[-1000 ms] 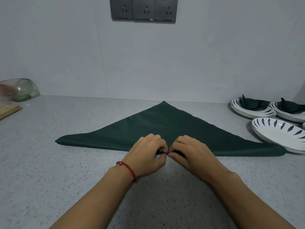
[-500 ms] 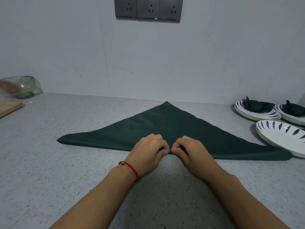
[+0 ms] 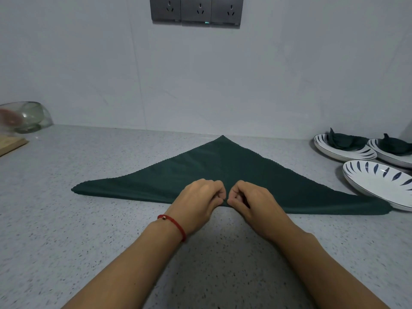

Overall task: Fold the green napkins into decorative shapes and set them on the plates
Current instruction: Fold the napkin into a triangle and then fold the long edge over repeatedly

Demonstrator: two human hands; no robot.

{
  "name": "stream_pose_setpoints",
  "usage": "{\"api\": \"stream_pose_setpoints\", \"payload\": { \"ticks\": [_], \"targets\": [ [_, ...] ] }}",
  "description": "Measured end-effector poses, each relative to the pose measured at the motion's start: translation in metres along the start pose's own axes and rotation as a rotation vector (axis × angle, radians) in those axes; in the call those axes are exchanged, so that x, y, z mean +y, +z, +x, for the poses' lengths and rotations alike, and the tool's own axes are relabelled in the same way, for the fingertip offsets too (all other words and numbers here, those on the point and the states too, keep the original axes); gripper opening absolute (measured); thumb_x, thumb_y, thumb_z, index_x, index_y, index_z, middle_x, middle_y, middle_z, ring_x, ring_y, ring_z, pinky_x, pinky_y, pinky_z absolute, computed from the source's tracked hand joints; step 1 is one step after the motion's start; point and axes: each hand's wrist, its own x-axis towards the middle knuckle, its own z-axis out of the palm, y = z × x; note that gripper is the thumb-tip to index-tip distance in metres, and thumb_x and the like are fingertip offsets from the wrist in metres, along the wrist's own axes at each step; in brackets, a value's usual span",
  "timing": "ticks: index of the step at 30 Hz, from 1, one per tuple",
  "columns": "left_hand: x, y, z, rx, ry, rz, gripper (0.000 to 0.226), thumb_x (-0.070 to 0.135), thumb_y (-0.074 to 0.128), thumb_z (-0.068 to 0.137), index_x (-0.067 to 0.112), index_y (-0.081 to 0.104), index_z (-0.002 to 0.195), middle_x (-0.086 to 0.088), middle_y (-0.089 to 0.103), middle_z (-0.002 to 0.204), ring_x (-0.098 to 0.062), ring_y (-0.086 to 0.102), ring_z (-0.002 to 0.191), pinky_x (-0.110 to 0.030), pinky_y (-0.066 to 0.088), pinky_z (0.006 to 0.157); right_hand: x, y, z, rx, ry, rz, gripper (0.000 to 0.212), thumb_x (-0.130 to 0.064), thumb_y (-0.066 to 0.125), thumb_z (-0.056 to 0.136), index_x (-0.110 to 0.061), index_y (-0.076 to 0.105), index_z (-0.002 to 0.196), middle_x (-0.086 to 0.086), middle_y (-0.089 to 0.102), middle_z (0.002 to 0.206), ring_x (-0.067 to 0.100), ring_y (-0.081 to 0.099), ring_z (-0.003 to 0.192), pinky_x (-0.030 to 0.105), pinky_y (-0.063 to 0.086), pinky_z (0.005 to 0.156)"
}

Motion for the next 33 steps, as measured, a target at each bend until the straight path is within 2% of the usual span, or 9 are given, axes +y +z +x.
{"api": "stream_pose_setpoints", "payload": {
  "ticks": [6, 9, 13, 16, 19, 23, 26, 29, 33],
  "targets": [
    [0.000, 0.001, -0.001, -0.013, 0.059, 0.097, 0.014, 0.020, 0.055, 0.096, 0.021, 0.060, 0.083, 0.006, 0.055, 0.081, -0.015, 0.048, 0.079, -0.035, 0.045, 0.075, -0.004, -0.003, 0.002, -0.040, -0.013, -0.101, 0.013, -0.032, 0.058, 0.097, -0.030, 0.055, 0.085, -0.012, 0.055, 0.078, 0.008, 0.051, 0.076, 0.023, 0.033, 0.069],
    [0.001, -0.001, -0.002, -0.022, 0.076, 0.114, 0.017, 0.030, 0.055, 0.098, 0.021, 0.064, 0.087, 0.007, 0.056, 0.087, -0.015, 0.050, 0.083, -0.032, 0.044, 0.076, -0.007, -0.005, 0.001, -0.035, -0.009, -0.132, 0.013, -0.032, 0.058, 0.097, -0.030, 0.055, 0.084, -0.012, 0.054, 0.080, 0.007, 0.051, 0.077, 0.023, 0.032, 0.069],
    [0.002, -0.001, 0.001, -0.037, 0.042, 0.088, 0.016, 0.031, 0.058, 0.096, 0.022, 0.064, 0.084, 0.009, 0.055, 0.086, -0.013, 0.051, 0.085, -0.032, 0.044, 0.078, -0.006, -0.004, -0.002, 0.032, -0.049, -0.222, 0.014, -0.036, 0.056, 0.098, -0.031, 0.055, 0.085, -0.013, 0.052, 0.081, 0.009, 0.049, 0.076, 0.027, 0.039, 0.071],
    [0.005, 0.004, 0.003, -0.025, 0.005, 0.134, 0.018, 0.027, 0.052, 0.099, 0.022, 0.057, 0.082, 0.009, 0.049, 0.087, -0.013, 0.045, 0.084, -0.032, 0.040, 0.076, -0.006, -0.002, -0.005, 0.084, -0.099, -0.277, 0.018, -0.041, 0.046, 0.100, -0.032, 0.054, 0.086, -0.015, 0.048, 0.082, 0.009, 0.045, 0.076, 0.031, 0.041, 0.072],
    [0.004, 0.008, 0.003, -0.021, -0.026, 0.182, 0.018, 0.027, 0.045, 0.101, 0.029, 0.046, 0.083, 0.012, 0.040, 0.090, -0.011, 0.036, 0.086, -0.029, 0.029, 0.074, -0.007, -0.001, -0.004, 0.033, -0.116, -0.293, 0.025, -0.049, 0.042, 0.098, -0.032, 0.058, 0.088, -0.016, 0.051, 0.085, 0.009, 0.046, 0.079, 0.030, 0.040, 0.073],
    [0.007, 0.009, 0.002, -0.035, -0.067, 0.238, 0.017, 0.027, 0.040, 0.103, 0.032, 0.042, 0.087, 0.014, 0.037, 0.091, -0.011, 0.035, 0.090, -0.030, 0.028, 0.077, -0.009, -0.001, 0.001, 0.000, -0.103, -0.324, 0.021, -0.038, 0.047, 0.101, -0.028, 0.058, 0.086, -0.014, 0.051, 0.084, 0.011, 0.045, 0.080, 0.034, 0.041, 0.075],
    [0.007, 0.005, -0.003, -0.010, -0.074, 0.197, 0.018, 0.036, 0.042, 0.104, 0.031, 0.047, 0.087, 0.014, 0.045, 0.090, -0.012, 0.041, 0.092, -0.031, 0.032, 0.081, -0.012, -0.004, 0.010, -0.081, -0.054, -0.282, 0.020, -0.033, 0.049, 0.102, -0.027, 0.054, 0.083, -0.012, 0.048, 0.086, 0.012, 0.044, 0.085, 0.033, 0.040, 0.078],
    [0.008, 0.004, -0.006, 0.022, -0.072, 0.222, 0.017, 0.033, 0.046, 0.102, 0.030, 0.051, 0.086, 0.012, 0.048, 0.089, -0.011, 0.039, 0.087, -0.030, 0.029, 0.076, -0.012, -0.011, 0.023, -0.201, 0.052, -0.196, 0.020, -0.030, 0.055, 0.097, -0.023, 0.057, 0.079, -0.008, 0.055, 0.084, 0.016, 0.053, 0.084, 0.038, 0.048, 0.081],
    [0.013, 0.007, 0.000, 0.081, -0.154, 0.189, 0.017, 0.018, 0.051, 0.093, 0.025, 0.055, 0.079, 0.011, 0.046, 0.081, -0.011, 0.036, 0.083, -0.029, 0.024, 0.072, -0.007, -0.011, 0.020, -0.147, 0.115, -0.063, 0.019, -0.033, 0.063, 0.092, -0.024, 0.059, 0.076, -0.010, 0.060, 0.078, 0.010, 0.057, 0.076, 0.034, 0.051, 0.074]
  ]
}}
